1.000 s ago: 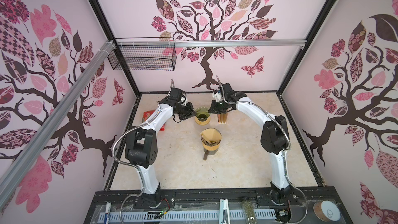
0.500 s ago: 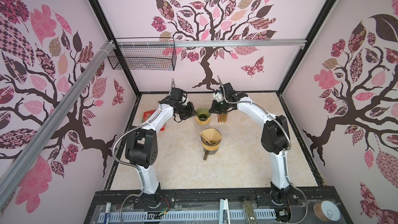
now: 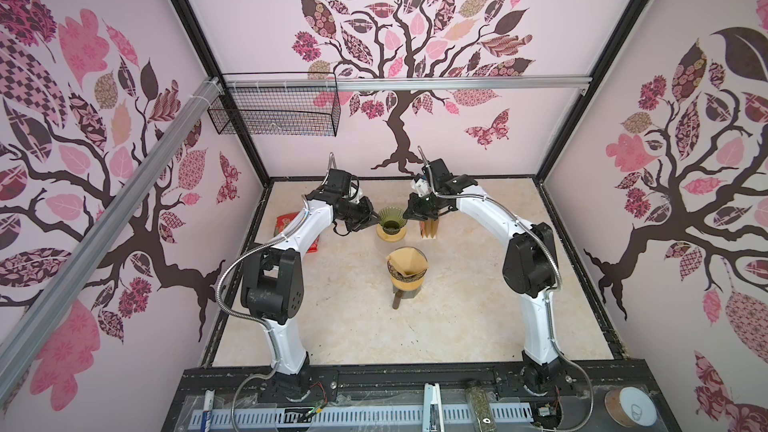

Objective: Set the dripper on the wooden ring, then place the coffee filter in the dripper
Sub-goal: 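Move the open right gripper to the orange box while the left gripper withdraws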

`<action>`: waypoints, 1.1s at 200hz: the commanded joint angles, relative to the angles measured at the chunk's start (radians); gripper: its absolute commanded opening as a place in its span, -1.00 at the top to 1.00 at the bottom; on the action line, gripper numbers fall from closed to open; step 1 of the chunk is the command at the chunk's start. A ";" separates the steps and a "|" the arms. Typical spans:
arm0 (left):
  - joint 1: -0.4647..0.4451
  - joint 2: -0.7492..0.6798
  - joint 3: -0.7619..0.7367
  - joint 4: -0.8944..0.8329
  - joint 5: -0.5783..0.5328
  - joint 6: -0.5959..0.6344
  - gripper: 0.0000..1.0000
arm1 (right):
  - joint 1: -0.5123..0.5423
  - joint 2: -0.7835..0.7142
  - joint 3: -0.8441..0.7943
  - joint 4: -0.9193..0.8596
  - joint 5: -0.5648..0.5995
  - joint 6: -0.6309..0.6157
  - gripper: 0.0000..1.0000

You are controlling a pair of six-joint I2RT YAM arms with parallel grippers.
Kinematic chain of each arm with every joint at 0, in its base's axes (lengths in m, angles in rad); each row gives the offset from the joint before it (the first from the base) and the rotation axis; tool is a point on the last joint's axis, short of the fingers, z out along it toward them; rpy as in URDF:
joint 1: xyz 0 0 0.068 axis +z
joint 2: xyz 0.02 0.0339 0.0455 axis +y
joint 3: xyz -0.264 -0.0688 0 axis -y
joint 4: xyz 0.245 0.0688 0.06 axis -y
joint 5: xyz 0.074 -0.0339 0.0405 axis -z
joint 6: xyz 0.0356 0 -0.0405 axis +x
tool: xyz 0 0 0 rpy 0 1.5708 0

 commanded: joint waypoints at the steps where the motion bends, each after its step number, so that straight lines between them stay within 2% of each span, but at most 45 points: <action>1: 0.005 -0.038 0.020 -0.010 0.011 0.009 0.63 | -0.001 0.017 0.071 -0.009 -0.005 0.012 0.76; 47: 0.008 -0.052 0.017 -0.018 -0.001 0.012 0.56 | -0.002 0.028 0.112 -0.031 0.001 0.013 0.60; 83: 0.012 -0.081 0.014 -0.035 -0.021 0.020 0.41 | -0.001 0.017 0.118 -0.042 0.014 0.003 0.44; 145: 0.013 -0.203 -0.018 -0.069 -0.066 0.055 0.25 | -0.014 -0.038 0.154 -0.078 0.088 -0.027 0.34; 171: 0.013 -0.288 -0.076 -0.089 -0.082 0.096 0.14 | -0.046 -0.058 0.134 -0.085 0.115 -0.043 0.34; 193: 0.013 -0.366 -0.147 -0.102 -0.088 0.127 -0.03 | -0.078 -0.062 0.133 -0.108 0.164 -0.077 0.34; 220: 0.013 -0.448 -0.244 -0.076 -0.041 0.106 -0.16 | -0.099 -0.052 0.133 -0.143 0.251 -0.136 0.29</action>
